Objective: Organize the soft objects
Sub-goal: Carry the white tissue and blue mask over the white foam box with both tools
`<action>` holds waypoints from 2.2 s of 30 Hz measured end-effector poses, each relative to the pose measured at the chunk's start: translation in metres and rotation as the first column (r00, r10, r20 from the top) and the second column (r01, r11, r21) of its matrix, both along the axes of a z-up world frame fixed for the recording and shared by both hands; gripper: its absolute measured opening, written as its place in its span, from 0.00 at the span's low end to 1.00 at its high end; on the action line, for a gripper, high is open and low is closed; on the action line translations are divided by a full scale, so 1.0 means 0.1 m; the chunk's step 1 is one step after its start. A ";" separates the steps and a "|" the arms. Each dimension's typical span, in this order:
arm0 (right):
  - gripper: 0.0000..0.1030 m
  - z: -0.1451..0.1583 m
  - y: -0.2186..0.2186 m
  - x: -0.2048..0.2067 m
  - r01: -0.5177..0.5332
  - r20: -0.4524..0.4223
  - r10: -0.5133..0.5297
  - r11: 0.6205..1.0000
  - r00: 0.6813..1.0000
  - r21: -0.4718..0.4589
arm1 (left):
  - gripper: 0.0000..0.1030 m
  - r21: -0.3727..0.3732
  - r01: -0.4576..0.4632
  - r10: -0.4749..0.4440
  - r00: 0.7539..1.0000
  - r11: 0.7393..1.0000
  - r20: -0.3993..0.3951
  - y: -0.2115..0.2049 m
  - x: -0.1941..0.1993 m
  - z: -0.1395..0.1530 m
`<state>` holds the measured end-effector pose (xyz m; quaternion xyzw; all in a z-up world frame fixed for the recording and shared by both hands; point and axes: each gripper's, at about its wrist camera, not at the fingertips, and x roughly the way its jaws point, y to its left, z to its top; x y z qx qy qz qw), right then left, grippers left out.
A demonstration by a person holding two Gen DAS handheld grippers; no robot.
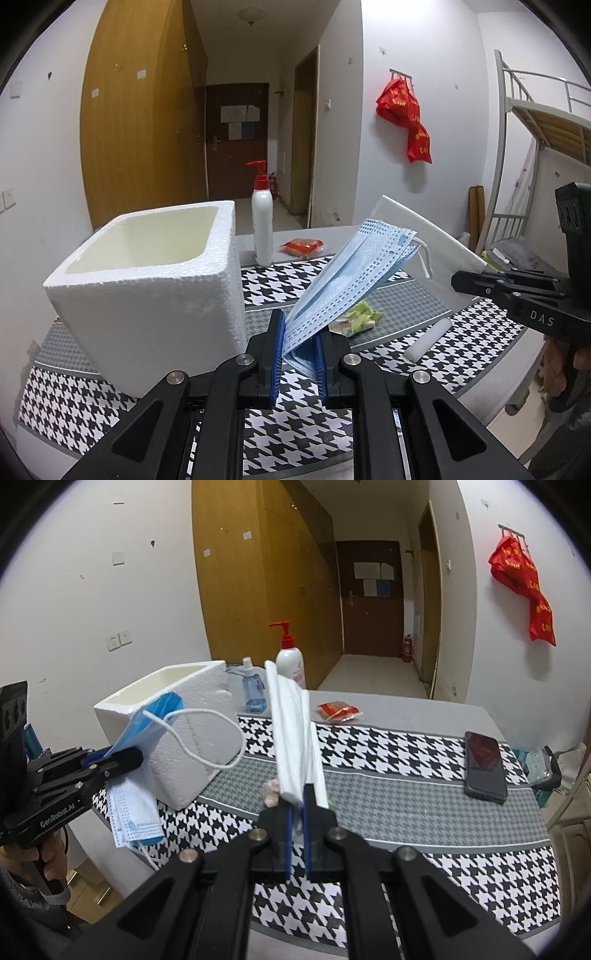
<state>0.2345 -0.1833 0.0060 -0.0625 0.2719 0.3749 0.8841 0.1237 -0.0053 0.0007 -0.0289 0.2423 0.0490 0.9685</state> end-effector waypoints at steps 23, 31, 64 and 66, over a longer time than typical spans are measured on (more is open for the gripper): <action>0.07 0.16 0.34 -0.26 -0.059 0.050 0.057 0.997 0.997 0.045 | 0.16 0.025 -0.068 0.065 0.995 0.997 0.080 0.35 -0.35 0.20; 0.07 0.23 0.53 -0.35 -0.077 0.074 0.073 0.995 0.995 0.057 | 0.15 0.035 -0.088 0.084 0.991 0.996 0.100 0.53 -0.46 0.27; 0.07 0.52 1.49 -0.40 -0.256 0.143 0.245 0.965 0.959 0.065 | 0.15 0.021 -0.339 0.333 0.934 0.941 0.130 1.23 -0.97 0.27; 0.07 0.50 1.57 -0.39 -0.268 0.135 0.258 0.962 0.957 0.061 | 0.15 0.014 -0.356 0.352 0.927 0.934 0.133 1.27 -1.01 0.25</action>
